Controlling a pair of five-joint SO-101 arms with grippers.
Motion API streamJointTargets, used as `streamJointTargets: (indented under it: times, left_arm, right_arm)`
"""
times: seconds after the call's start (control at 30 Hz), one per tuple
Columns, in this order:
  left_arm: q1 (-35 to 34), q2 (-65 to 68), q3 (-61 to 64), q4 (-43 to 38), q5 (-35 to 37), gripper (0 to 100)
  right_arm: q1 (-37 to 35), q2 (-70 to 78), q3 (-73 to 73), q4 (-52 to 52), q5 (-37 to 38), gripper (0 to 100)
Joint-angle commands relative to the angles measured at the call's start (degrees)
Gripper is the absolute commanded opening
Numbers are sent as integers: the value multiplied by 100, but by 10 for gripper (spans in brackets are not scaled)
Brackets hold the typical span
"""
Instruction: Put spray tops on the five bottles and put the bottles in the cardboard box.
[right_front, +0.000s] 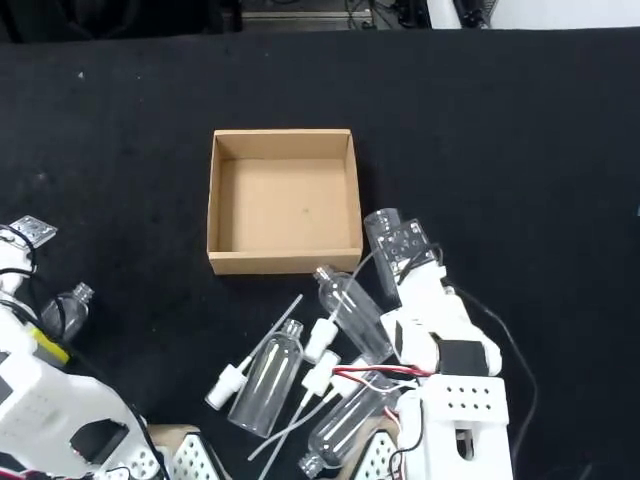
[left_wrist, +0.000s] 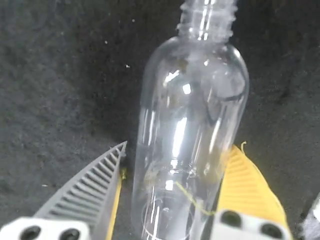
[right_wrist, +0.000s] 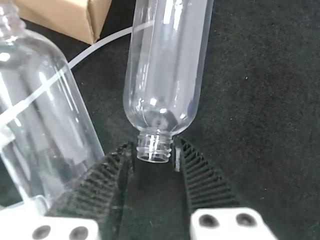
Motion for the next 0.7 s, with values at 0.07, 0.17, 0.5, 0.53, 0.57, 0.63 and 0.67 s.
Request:
streamJointTargets:
  times: [0.07,0.17,0.5,0.53,0.57,0.63,0.67]
  left_arm:
    - [40,-246,470,-923,-360,270]
    - [48,-545,602,-914,-360,270]
    - [75,-914,769,-932,-334,270]
    - [75,-914,796,-923,-246,270]
    - [84,-914,822,-932,-132,270]
    - [154,-914,840,-941,-18,255]
    - [198,-914,848,-923,44,234]
  right_arm:
    - [-88,-92,-40,-114,44,117]
    - [-88,-92,-40,-123,44,117]
    - [-88,-92,-48,-97,44,117]
    - [-88,-92,-48,-97,44,117]
    - [-88,-92,-48,-97,44,117]
    - [-88,-92,-75,-97,44,117]
    - [-88,-92,-84,-97,44,117]
